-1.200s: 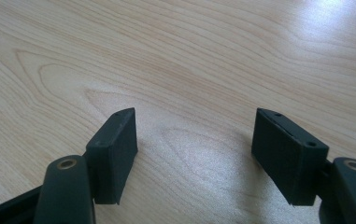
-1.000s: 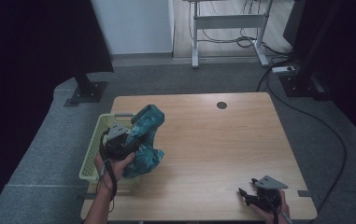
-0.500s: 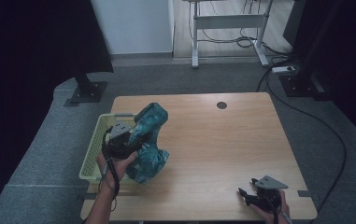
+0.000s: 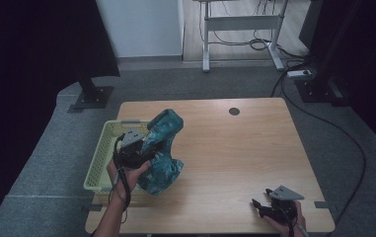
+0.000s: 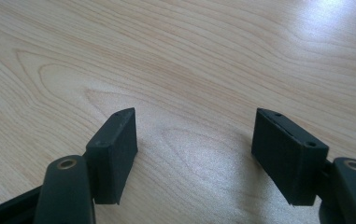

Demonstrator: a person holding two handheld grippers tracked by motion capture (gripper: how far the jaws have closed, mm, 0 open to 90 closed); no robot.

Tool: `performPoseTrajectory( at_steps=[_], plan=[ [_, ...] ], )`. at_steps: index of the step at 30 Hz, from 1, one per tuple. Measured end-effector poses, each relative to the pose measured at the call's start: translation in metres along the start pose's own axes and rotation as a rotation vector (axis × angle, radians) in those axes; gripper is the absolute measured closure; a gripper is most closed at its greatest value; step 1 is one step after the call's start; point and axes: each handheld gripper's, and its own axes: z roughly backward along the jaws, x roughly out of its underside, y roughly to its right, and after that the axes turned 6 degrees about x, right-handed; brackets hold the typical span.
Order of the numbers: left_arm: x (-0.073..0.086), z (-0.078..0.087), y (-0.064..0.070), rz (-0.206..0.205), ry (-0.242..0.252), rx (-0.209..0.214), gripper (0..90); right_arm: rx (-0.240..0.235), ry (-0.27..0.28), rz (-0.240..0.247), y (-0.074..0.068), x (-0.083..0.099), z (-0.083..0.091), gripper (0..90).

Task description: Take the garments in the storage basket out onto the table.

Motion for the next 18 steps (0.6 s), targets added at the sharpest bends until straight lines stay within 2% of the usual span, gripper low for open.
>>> performPoseTrajectory(
  at_steps=[9, 18],
  plan=[
    [-0.002, -0.004, 0.005, 0.0, 0.008, 0.011, 77.4, 0.0, 0.0, 0.0, 0.0, 0.0, 0.0, 30.8],
    [-0.006, -0.009, 0.015, -0.019, 0.013, 0.031, 77.4, 0.0, -0.001, -0.001, 0.0, 0.0, 0.0, 30.8]
  ],
)
